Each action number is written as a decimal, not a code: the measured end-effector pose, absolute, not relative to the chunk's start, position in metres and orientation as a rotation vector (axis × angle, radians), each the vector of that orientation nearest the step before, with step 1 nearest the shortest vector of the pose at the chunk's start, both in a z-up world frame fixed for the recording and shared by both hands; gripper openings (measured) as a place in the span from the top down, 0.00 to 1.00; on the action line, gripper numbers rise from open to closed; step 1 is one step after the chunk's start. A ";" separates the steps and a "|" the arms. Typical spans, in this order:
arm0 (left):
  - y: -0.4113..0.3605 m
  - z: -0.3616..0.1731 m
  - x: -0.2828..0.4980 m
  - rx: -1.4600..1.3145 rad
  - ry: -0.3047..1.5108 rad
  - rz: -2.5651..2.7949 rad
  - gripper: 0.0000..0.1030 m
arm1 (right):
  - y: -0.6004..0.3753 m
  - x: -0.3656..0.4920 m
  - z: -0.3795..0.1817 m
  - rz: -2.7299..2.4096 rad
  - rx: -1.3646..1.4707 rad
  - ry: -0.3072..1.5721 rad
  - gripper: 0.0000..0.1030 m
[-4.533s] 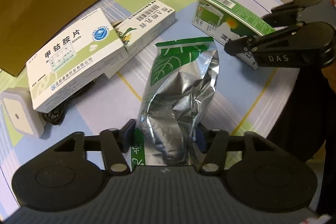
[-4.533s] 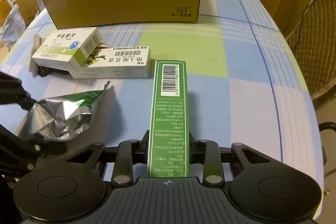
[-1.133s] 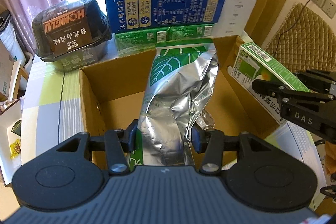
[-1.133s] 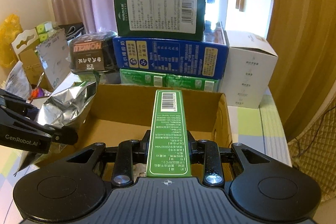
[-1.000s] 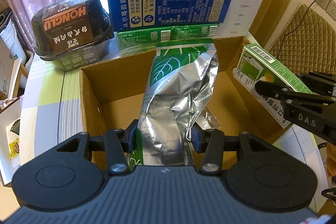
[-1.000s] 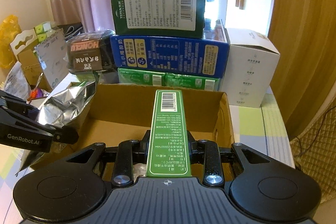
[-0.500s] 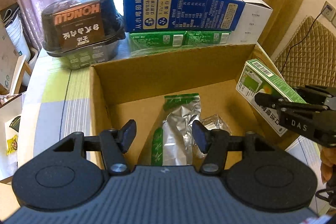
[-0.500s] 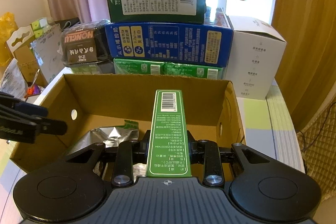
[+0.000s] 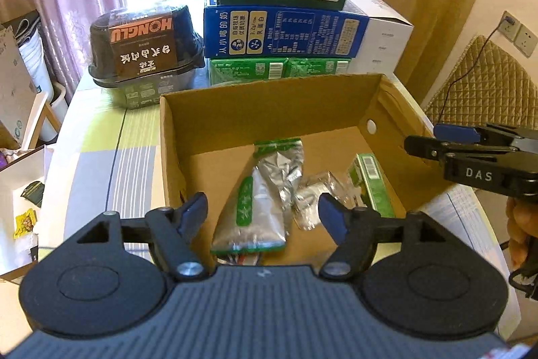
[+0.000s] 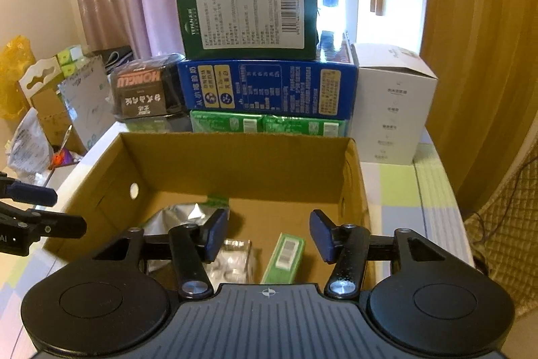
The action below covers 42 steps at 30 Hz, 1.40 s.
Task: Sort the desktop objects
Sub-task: 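Open left tool releasing foil bag while right tool drops green box into cardboard box, then withdraw both tools from cardboard box toward white medicine box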
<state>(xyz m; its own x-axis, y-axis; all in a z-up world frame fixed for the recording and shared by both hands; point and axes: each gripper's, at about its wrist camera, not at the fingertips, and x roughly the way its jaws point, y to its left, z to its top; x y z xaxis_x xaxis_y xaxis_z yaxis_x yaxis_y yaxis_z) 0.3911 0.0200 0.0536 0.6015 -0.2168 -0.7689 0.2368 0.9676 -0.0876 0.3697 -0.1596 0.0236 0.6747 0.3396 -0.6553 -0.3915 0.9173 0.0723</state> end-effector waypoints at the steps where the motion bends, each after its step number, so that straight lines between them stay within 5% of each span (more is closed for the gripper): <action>1: 0.020 0.056 0.384 0.022 0.884 -0.262 0.33 | -0.162 0.361 0.027 0.415 -0.077 0.720 0.47; 13: 0.027 0.069 0.268 -0.004 0.862 -0.243 0.13 | -0.178 0.241 0.045 0.470 -0.107 0.760 0.15; 22: 0.038 0.069 0.183 -0.033 0.838 -0.203 0.01 | -0.190 0.170 0.036 0.458 -0.022 0.812 0.02; 42: 0.060 0.060 0.090 -0.101 0.822 -0.104 0.01 | -0.194 0.081 0.024 0.453 -0.010 0.829 0.02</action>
